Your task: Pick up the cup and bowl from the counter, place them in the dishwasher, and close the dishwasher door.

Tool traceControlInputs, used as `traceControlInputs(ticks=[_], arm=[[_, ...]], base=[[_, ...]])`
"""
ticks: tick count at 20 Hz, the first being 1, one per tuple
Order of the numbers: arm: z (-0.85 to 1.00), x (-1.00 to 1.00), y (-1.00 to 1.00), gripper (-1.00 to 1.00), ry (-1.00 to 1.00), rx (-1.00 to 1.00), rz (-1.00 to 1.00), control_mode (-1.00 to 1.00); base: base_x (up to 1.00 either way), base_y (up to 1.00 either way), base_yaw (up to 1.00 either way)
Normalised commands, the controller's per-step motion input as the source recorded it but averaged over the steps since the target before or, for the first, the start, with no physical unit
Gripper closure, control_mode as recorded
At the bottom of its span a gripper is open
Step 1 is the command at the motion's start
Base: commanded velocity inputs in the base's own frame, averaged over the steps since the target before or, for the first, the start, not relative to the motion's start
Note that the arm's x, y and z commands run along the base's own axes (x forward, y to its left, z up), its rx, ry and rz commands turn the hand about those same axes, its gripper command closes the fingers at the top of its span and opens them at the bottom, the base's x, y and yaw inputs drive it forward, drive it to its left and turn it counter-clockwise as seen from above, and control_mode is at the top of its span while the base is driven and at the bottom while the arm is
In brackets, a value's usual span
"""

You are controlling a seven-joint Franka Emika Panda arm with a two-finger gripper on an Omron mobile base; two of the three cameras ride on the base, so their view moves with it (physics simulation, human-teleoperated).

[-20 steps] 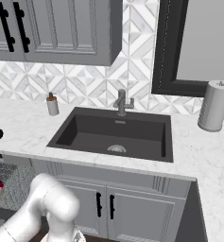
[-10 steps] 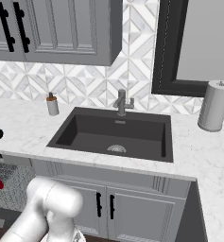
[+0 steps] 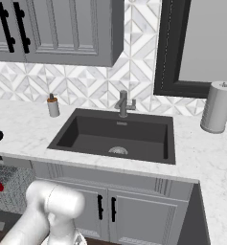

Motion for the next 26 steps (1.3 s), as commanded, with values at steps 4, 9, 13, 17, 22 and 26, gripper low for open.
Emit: traceControlInputs(ticks=[4,9,13,17,22,26], arm=[[0.64,0.00,-0.36,-1.00,0.14,0.10,0.02,-1.00],[0.55,0.13,-0.13,-1.00,0.05,0.06,0.06,-1.00],[0.34,0.35,0.00,-1.00,0.13,0.00,0.03,-1.00],[0.31,0.31,0.00,-1.00,0.26,0.00,0.03,-1.00],[0.12,0.04,0.30,-1.00,0.16,-0.15,0.01,-1.00],[0.00,0.21,0.51,-1.00,0.19,-0.23,0.00,-1.00]], base=[[0.00,0.00,0.00],[0.00,0.00,0.00],[0.00,0.00,0.00],[0.00,0.00,0.00],[0.00,0.00,0.00],[0.00,0.00,0.00]])
